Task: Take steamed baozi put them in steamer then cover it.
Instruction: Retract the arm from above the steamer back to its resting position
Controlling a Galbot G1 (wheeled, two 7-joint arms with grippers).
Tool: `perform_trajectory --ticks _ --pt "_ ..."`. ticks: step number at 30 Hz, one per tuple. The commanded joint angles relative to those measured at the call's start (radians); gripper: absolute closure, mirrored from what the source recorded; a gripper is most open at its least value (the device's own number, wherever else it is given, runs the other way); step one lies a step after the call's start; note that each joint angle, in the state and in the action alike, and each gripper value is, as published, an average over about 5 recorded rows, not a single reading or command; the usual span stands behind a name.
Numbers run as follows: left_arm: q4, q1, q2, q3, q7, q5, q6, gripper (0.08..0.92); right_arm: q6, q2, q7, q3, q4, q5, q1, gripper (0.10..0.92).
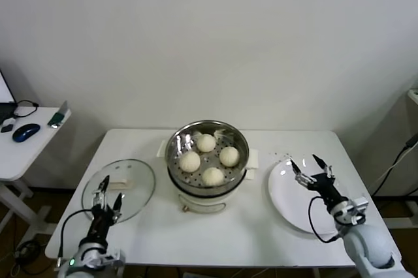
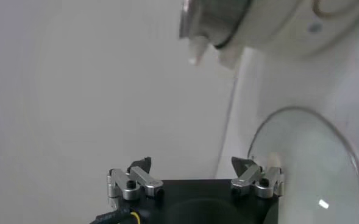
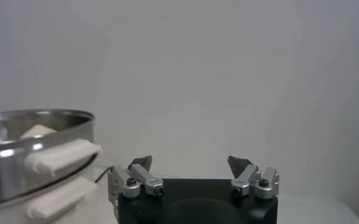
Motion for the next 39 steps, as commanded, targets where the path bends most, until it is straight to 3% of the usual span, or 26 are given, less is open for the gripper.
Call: perform_trajectory --ticks 1,16,39 --pt "0.267 -0.193 0.074 0.041 -0.003 0.194 -0.043 0.177 -0.02 0.085 -0.005 0.082 -0.006 -0.099 -0.084 0.203" --pt "0.499 -0.368 0.053 0.03 -0.011 0.186 -0.088 0.177 0.025 0.061 -0.019 0.135 -0.039 -0.142 -0.108 0.203" --pt "0.598 -0.465 0.031 0.059 -0.1 0.187 -0.11 0.18 0.065 0.097 -0.037 0.144 -0.069 -0.178 -0.113 0.203"
